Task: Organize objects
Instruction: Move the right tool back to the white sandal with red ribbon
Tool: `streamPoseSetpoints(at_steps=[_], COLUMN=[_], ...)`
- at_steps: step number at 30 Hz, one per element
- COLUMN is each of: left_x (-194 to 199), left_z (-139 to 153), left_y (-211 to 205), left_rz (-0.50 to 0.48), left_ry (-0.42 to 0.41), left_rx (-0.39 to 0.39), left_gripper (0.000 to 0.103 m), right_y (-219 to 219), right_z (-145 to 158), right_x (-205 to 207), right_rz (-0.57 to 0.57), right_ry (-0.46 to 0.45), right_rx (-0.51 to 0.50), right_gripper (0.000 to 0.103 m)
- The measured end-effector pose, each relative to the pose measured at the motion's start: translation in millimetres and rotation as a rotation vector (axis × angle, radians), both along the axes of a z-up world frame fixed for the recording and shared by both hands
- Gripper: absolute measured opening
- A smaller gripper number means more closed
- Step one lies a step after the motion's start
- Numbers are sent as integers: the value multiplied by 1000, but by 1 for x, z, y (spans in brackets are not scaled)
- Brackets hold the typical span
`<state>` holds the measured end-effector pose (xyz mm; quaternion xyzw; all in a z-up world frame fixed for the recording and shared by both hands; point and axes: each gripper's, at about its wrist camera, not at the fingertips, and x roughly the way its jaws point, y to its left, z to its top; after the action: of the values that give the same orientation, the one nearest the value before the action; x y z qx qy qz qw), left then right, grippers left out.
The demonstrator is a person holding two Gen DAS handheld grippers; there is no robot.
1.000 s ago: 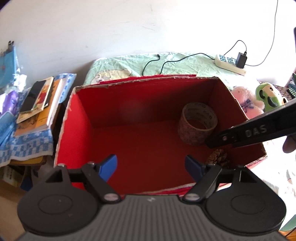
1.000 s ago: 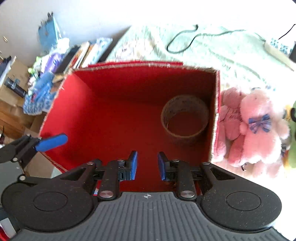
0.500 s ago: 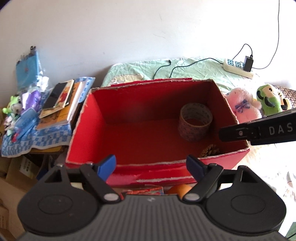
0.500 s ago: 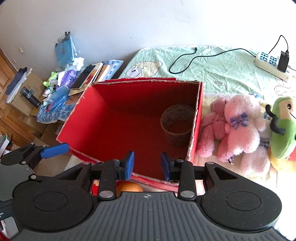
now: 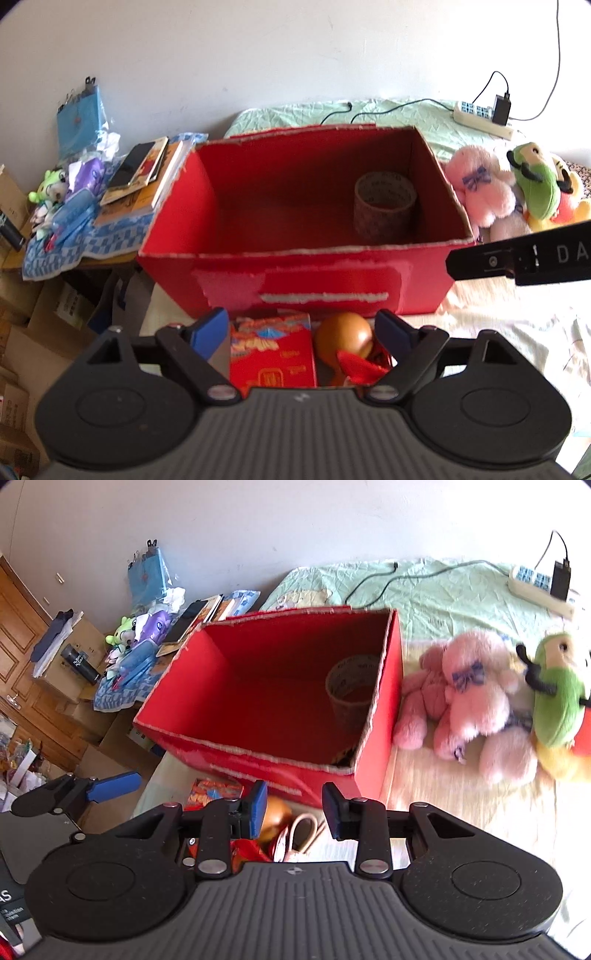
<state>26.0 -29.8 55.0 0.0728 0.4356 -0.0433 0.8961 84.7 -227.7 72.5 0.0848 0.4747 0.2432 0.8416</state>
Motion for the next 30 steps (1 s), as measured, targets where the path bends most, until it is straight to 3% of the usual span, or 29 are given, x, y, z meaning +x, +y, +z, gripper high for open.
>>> streamPoseSetpoints(at_steps=[30], left_x=[-32], left_z=[-52], left_y=[-40], left_rz=[34], left_ry=[143], left_rx=[93], left_gripper=[88], right_y=[-30], right_z=[-67], right_x=[-43], right_rz=[-74], right_ry=[170], right_rx=[63], right_gripper=[35])
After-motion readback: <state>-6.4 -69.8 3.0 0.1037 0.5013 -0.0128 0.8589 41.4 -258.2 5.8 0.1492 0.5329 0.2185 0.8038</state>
